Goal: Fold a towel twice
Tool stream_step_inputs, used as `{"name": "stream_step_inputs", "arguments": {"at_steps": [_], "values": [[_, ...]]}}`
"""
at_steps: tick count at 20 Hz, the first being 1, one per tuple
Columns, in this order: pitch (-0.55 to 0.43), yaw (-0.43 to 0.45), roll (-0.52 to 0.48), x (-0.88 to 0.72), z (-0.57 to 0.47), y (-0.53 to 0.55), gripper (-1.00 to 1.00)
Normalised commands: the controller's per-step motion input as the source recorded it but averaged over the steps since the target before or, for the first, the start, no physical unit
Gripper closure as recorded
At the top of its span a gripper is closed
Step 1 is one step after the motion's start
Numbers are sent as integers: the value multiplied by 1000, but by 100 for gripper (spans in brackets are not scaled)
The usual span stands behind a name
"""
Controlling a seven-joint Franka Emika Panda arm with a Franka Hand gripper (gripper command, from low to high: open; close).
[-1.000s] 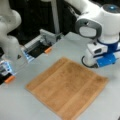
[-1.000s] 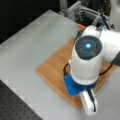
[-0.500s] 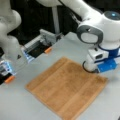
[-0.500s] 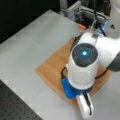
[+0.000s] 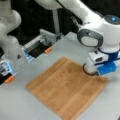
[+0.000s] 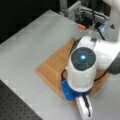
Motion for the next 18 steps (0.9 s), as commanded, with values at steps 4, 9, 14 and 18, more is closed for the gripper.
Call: {"name": "stream_step_inputs", "arguments": {"at_steps": [4,9,14,18], "values": [[81,-53,-424,299,-84,133,-100],[100,-54,-398,304,-58,153,-100],[84,-57,-349,334,-73,176,-100],[57,-44,-326,335,-57,167,-100]]}}
